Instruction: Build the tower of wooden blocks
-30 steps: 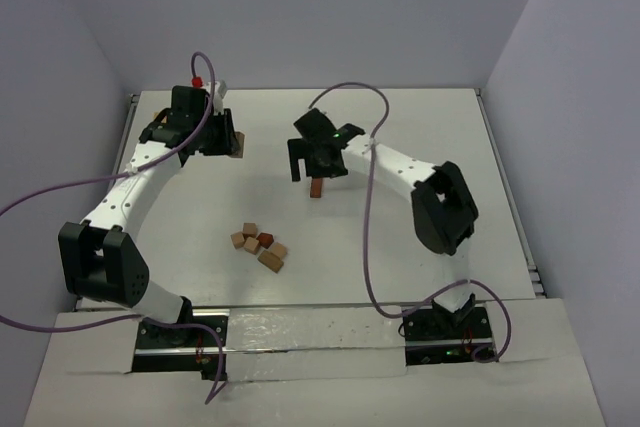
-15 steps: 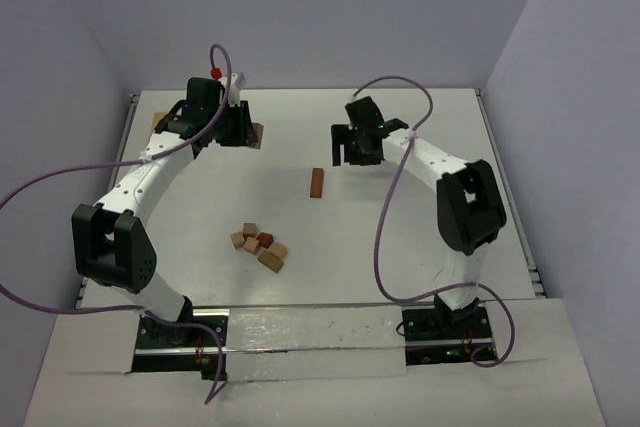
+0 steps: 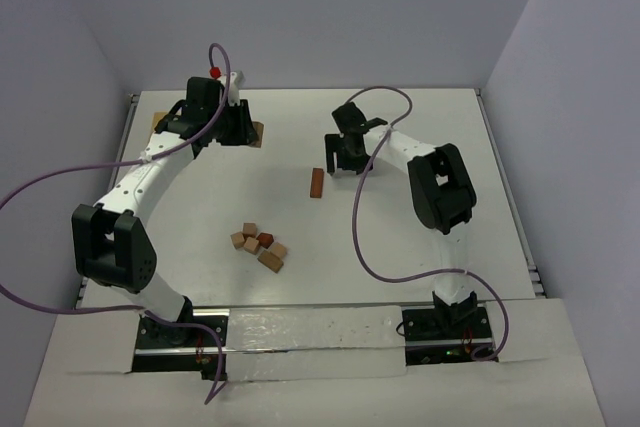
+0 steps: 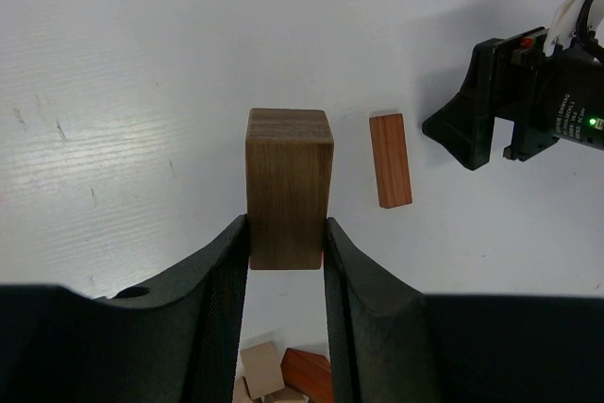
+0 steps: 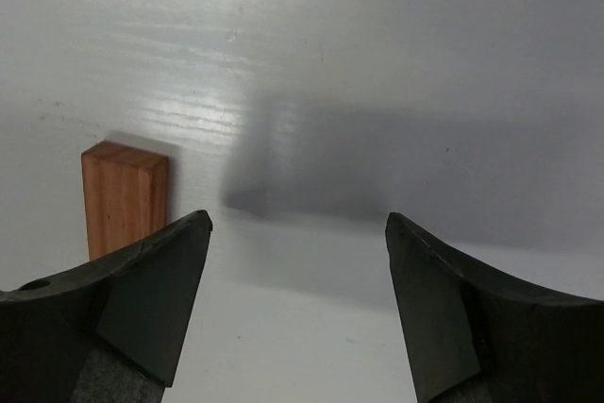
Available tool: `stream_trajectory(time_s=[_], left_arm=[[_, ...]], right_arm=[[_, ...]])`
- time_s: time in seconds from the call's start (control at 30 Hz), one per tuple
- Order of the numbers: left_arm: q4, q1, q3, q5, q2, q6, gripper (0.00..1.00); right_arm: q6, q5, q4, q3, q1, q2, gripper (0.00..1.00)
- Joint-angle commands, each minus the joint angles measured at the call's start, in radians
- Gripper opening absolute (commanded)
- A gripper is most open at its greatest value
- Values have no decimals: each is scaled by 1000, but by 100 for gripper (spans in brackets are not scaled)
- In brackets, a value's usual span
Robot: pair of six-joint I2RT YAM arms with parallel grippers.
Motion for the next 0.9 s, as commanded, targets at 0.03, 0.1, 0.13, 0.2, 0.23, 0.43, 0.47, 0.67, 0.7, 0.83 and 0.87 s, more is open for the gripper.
stream_trajectory(time_s=[0.03, 0.1, 0.13, 0.2, 0.23, 0.43, 0.47, 0.67, 0.7, 0.83, 0.87], left_arm=[[54, -1, 29, 18, -6, -6, 0], [53, -1, 29, 18, -5, -8, 0], [52, -1, 30, 19, -4, -8, 0], [53, -1, 32, 19, -4, -8, 0], [54, -1, 33, 20, -4, -8, 0], [55, -1, 25, 34, -1, -8, 0], [55, -1, 24, 41, 0, -7, 0], [52, -1, 30, 73, 18, -1, 0], [52, -1, 32, 77, 20, 2, 0], [46, -12, 50, 94, 42, 23, 0], [43, -21, 62, 86, 54, 24, 0]], right_arm=[[6, -11, -20, 79, 13, 48, 84], [7, -19, -24, 87, 18, 56, 84], [7, -22, -27, 93, 22, 60, 85], [7, -25, -32, 100, 26, 68, 85], [7, -26, -34, 104, 27, 71, 86], [11, -31, -41, 116, 35, 86, 89], [11, -31, -41, 116, 36, 87, 89], [15, -32, -41, 103, 38, 78, 89], [16, -32, -41, 100, 38, 75, 89], [1, -32, -40, 66, 27, 23, 89], [-3, -31, -37, 50, 17, 6, 89]])
